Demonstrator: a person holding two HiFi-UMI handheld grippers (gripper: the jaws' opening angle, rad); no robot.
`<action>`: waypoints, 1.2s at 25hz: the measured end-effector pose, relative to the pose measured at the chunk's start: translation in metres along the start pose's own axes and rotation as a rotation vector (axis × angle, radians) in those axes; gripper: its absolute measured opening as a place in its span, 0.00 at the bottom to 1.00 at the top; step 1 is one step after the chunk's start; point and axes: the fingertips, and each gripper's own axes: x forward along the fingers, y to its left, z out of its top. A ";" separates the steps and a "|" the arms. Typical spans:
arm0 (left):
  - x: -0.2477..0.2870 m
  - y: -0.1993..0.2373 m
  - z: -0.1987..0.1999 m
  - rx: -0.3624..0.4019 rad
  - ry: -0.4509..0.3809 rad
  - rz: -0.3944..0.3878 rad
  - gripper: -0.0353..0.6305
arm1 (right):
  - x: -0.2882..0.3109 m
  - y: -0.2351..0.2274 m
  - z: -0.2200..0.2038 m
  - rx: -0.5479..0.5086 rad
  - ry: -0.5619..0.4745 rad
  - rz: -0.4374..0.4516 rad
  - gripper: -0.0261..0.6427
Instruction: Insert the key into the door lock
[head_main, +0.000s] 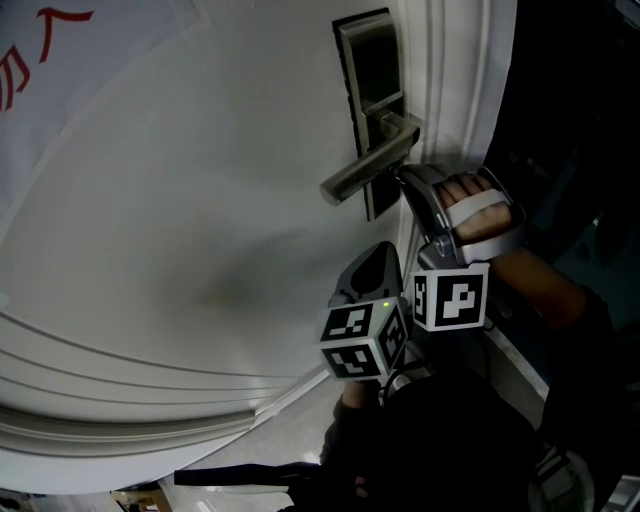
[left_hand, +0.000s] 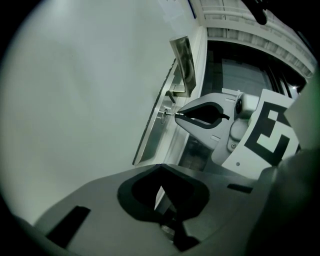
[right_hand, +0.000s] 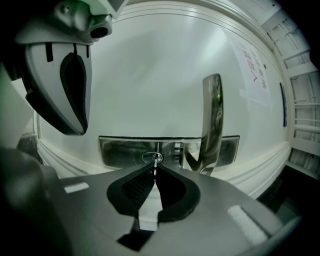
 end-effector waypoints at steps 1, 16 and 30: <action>0.000 0.000 0.000 -0.001 0.000 0.001 0.05 | 0.000 0.000 0.000 0.000 0.000 -0.001 0.06; 0.005 -0.006 0.003 0.006 -0.001 -0.014 0.05 | 0.001 -0.001 -0.002 -0.003 -0.009 -0.001 0.06; 0.006 -0.007 0.007 0.027 0.006 -0.027 0.05 | -0.001 -0.003 0.000 -0.007 -0.006 0.010 0.06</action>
